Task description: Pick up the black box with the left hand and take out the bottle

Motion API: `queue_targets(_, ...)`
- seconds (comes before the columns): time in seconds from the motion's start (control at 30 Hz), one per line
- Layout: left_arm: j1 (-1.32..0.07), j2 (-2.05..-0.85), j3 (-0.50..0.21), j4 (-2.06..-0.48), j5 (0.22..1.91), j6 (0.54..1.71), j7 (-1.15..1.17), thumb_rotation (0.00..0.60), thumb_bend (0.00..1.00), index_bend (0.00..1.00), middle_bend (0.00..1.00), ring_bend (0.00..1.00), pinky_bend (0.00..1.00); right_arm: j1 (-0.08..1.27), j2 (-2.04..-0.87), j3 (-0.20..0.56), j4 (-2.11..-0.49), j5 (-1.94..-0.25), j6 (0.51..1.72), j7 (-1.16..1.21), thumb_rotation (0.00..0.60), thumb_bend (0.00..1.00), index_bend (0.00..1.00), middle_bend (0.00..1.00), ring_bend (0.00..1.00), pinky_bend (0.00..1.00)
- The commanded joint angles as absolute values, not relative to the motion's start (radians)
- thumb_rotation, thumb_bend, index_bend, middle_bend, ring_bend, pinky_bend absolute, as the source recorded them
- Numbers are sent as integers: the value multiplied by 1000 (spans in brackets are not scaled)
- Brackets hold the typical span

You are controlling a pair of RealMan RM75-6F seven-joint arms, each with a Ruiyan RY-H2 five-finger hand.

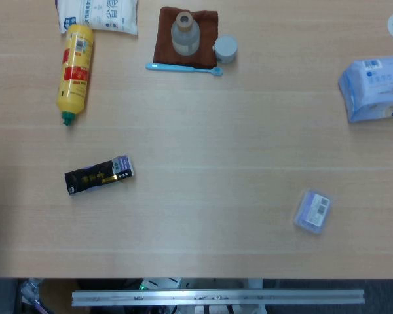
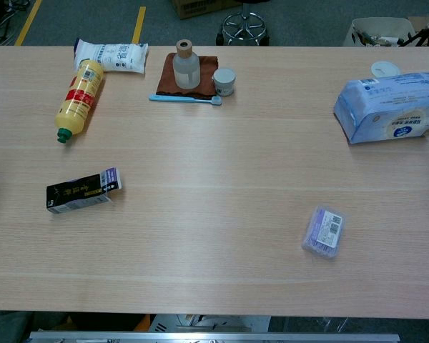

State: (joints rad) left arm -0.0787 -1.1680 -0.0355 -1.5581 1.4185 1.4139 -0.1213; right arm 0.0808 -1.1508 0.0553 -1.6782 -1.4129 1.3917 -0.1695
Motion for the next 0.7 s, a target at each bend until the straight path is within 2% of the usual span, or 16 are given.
queue_targets(0.03, -76, -1172, -33, -1560, 1419, 1417, -113, 600, 478, 369, 339, 305, 385, 83, -1155, 55, -1670, -1411, 1389, -169, 600, 53, 277, 256, 182, 364)
queue_targets(0.47, -57, -1168, -22, -1615, 1427, 1438, -70, 600, 478, 369, 335, 304, 385, 97, -1176, 70, -1613, -1407, 1379, -91, 600, 64, 277, 256, 182, 364)
queue_targets(0.57, -61, -1164, -8, -1640, 1443, 1426, -58, 600, 478, 368, 292, 304, 385, 94, -1172, 74, -1620, -1419, 1395, -68, 600, 66, 277, 256, 182, 364)
queue_targets(0.7, -72, -1167, 12, -1666, 1473, 1403, -44, 600, 474, 360, 184, 295, 361, 98, -1154, 83, -1629, -1438, 1414, -49, 600, 66, 277, 256, 182, 364)
